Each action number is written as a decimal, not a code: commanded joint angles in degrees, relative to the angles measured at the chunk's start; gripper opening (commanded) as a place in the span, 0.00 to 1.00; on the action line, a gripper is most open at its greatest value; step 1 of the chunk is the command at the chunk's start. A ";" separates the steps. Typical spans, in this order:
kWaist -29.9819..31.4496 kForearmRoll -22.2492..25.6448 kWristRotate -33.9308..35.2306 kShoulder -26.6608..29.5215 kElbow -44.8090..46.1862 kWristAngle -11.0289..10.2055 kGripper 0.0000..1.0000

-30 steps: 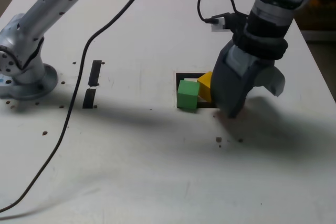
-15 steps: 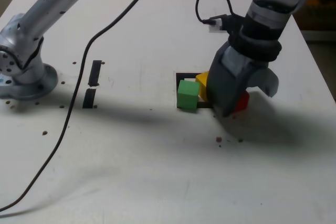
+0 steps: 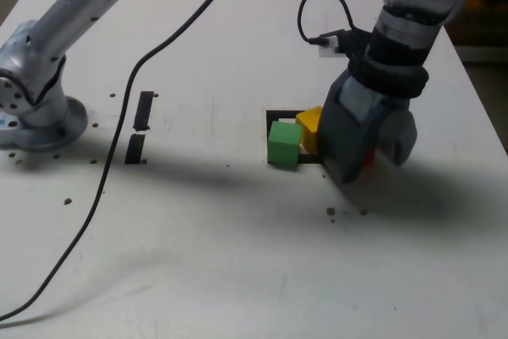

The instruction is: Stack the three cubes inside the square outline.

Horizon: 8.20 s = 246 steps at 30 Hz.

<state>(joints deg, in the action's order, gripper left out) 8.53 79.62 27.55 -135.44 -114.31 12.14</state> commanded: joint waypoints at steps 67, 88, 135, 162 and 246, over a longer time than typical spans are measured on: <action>-1.24 5.73 -7.88 0.00 -8.85 -12.69 0.18; -1.76 2.73 -7.65 5.38 4.10 -6.76 0.19; 3.98 -8.46 -13.96 18.81 23.98 -14.96 0.19; 4.55 -17.01 -17.09 17.46 28.72 -14.47 0.26; -2.49 -14.23 -19.38 31.82 45.15 -15.26 0.90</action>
<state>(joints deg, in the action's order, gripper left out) 6.24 66.07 8.21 -103.91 -69.80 -3.36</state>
